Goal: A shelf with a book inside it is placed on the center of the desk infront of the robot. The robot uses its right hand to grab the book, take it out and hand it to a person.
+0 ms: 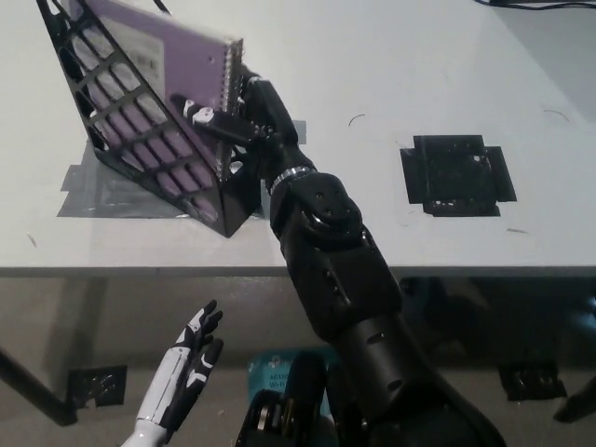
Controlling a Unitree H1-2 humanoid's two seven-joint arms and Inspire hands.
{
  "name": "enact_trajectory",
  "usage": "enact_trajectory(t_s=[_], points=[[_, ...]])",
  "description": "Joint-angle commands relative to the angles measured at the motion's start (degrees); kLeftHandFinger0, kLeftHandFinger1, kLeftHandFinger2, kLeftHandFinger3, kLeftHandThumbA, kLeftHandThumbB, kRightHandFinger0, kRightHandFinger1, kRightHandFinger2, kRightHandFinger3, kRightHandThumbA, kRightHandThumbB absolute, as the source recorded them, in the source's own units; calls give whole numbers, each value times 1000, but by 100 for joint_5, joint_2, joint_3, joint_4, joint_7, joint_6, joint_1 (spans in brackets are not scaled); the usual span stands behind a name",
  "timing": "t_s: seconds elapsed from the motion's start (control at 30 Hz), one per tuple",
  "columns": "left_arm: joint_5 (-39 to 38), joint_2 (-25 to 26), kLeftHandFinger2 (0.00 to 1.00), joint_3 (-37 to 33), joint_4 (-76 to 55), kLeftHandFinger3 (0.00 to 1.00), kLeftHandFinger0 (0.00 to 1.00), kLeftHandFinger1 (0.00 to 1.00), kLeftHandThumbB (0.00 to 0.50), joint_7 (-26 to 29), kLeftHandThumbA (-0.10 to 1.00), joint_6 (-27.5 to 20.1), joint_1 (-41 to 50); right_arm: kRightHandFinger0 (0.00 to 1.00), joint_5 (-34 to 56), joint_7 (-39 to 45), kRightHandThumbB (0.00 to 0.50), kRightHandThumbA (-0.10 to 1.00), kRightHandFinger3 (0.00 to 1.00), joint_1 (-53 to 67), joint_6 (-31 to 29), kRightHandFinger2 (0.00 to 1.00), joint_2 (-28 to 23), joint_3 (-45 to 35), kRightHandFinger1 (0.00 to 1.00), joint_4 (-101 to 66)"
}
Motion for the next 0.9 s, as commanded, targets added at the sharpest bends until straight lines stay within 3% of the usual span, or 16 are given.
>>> enact_trajectory(t_s=[0.0, 0.03, 0.2, 0.3, 0.37, 0.53, 0.57, 0.63, 0.67, 0.73, 0.77, 0.87], points=[[-36, 101, 1000, -28, -39, 1000, 1000, 1000, 291, -125, 927, -220, -137, 0, 1524, -144, 167, -100, 661, -404, -7, 504, 263, 181, 120, -1464], [6, 104, 1000, -33, -59, 1000, 1000, 1000, 286, -119, 941, -182, -136, 0, 1563, -194, 187, -100, 648, -411, 12, 501, 263, 210, 116, -1608], [124, 104, 1000, -34, -31, 1000, 1000, 1000, 268, -62, 956, -211, -188, 0, 1766, -273, 173, -100, 653, -461, 236, 428, 263, 267, 33, -2222], [149, 82, 1000, -33, 1, 1000, 1000, 1000, 297, -35, 971, -183, -192, 0, 1953, -400, 142, -100, 532, -481, 226, 417, 263, 384, 1, -2484], [138, 67, 1000, -32, -4, 1000, 1000, 1000, 303, -35, 969, -162, -187, 0, 1842, -462, 120, -100, 507, -516, 303, 404, 263, 413, 0, -2652], [94, 50, 1000, -30, 9, 1000, 1000, 1000, 305, -51, 961, -156, -188, 0, 1906, -720, 129, -100, 415, -587, 407, 400, 263, 403, 5, -2903], [117, 52, 1000, -34, 15, 1000, 1000, 1000, 305, -43, 963, -162, -202, 0, 1844, -676, 120, -100, 470, -641, 404, 516, 263, 267, 78, -2935], [126, 57, 1000, -38, 11, 1000, 1000, 1000, 304, -43, 965, -170, -202, 0, 1877, -821, 151, -100, 668, -696, 394, 566, 263, 90, 118, -2974], [126, 58, 1000, -38, 9, 1000, 1000, 1000, 305, -44, 966, -169, -200, 0, 1903, -915, 151, -100, 680, -709, 405, 545, 263, 52, 105, -2992], [117, 54, 1000, -36, 15, 1000, 1000, 1000, 307, -46, 965, -171, -200, 0, 1975, -960, 96, -100, 701, -734, 469, 544, 263, -126, 85, -3052], [138, 58, 1000, -39, 4, 1000, 1000, 1000, 317, -42, 975, -149, -189, 0, 2086, -991, 66, -100, 704, -742, 549, 577, 250, -246, 101, -3112], [167, 73, 1000, -47, -21, 1000, 1000, 1000, 315, -53, 988, -107, -168, 0, 2456, -1054, 46, -100, 785, -775, 708, 639, 202, -566, 140, -3220]])
